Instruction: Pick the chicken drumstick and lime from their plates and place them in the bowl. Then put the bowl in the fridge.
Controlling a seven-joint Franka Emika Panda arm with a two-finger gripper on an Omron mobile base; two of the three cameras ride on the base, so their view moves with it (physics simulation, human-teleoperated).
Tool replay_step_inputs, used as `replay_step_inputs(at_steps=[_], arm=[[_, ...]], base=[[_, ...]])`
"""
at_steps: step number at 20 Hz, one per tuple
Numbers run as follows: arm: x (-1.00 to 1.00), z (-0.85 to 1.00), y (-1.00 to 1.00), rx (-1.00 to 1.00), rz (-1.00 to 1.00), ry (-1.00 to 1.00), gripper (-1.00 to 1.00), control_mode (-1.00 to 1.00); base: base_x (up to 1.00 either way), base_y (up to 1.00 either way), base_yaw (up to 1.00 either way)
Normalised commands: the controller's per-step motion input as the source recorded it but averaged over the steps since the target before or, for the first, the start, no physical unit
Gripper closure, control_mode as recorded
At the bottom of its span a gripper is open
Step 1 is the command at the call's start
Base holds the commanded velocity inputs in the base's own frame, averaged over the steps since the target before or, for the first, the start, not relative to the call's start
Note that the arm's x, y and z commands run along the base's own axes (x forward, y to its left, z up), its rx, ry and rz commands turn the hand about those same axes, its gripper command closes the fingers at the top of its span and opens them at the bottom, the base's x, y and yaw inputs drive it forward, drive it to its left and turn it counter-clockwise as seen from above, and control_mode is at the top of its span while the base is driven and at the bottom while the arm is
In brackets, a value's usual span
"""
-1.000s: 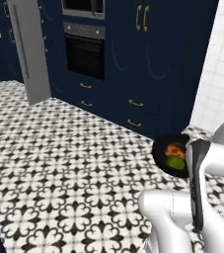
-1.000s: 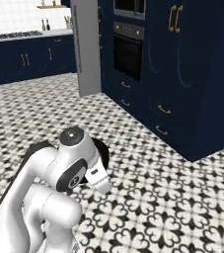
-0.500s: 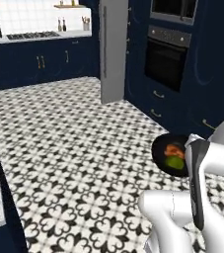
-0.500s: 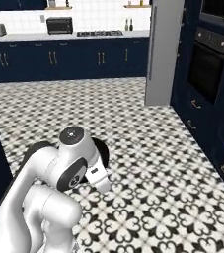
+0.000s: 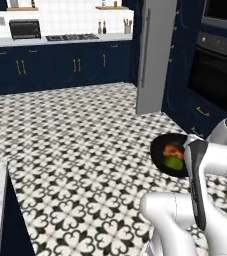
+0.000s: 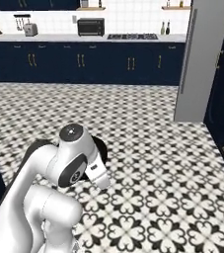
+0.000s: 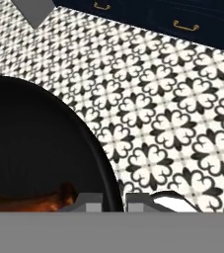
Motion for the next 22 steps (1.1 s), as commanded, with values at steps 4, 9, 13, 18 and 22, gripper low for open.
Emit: replay_step_inputs(at_steps=[4, 9, 13, 18, 22], arm=[[0.0, 0.0, 0.0, 0.0, 0.0, 0.0, 1.0, 1.0], [0.0, 0.0, 0.0, 0.0, 0.0, 0.0, 1.0, 1.0], [0.0, 0.0, 0.0, 0.0, 0.0, 0.0, 1.0, 1.0], [0.0, 0.0, 0.0, 0.0, 0.0, 0.0, 1.0, 1.0], [0.0, 0.0, 0.0, 0.0, 0.0, 0.0, 1.0, 1.0]], base=[[1.0, -0.15, 0.13], [1.0, -0.17, 0.12], [1.0, -0.13, 0.09], [1.0, -0.12, 0.03], [1.0, -0.12, 0.02]])
